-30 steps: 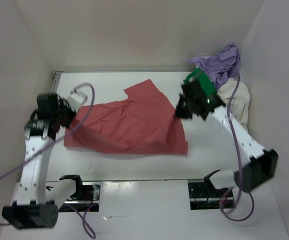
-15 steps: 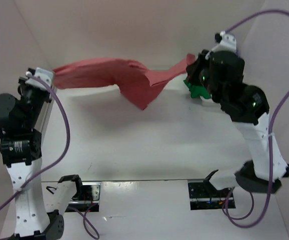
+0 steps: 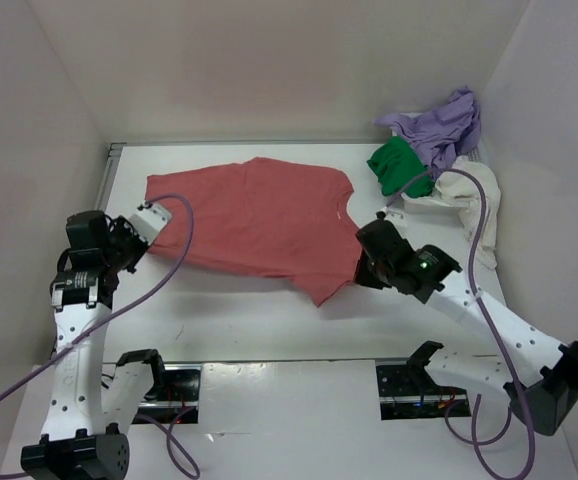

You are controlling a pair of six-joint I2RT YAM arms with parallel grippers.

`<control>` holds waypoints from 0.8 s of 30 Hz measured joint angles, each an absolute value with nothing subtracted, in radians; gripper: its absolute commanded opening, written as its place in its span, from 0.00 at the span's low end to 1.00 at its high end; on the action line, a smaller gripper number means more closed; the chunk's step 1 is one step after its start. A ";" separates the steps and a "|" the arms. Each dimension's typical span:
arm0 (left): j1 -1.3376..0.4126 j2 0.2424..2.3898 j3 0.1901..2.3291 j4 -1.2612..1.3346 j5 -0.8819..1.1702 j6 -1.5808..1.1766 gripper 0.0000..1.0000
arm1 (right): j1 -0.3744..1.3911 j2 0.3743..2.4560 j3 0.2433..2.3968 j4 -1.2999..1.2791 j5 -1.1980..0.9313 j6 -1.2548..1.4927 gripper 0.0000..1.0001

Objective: Fold and stack the t-shirts
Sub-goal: Flatten out the tshirt

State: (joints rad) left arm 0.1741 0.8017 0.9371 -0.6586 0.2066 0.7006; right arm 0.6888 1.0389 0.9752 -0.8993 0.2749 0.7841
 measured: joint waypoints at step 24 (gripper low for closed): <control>0.236 1.398 1.853 -0.433 0.138 0.305 0.00 | 0.239 2.013 2.515 -0.947 0.243 0.465 0.00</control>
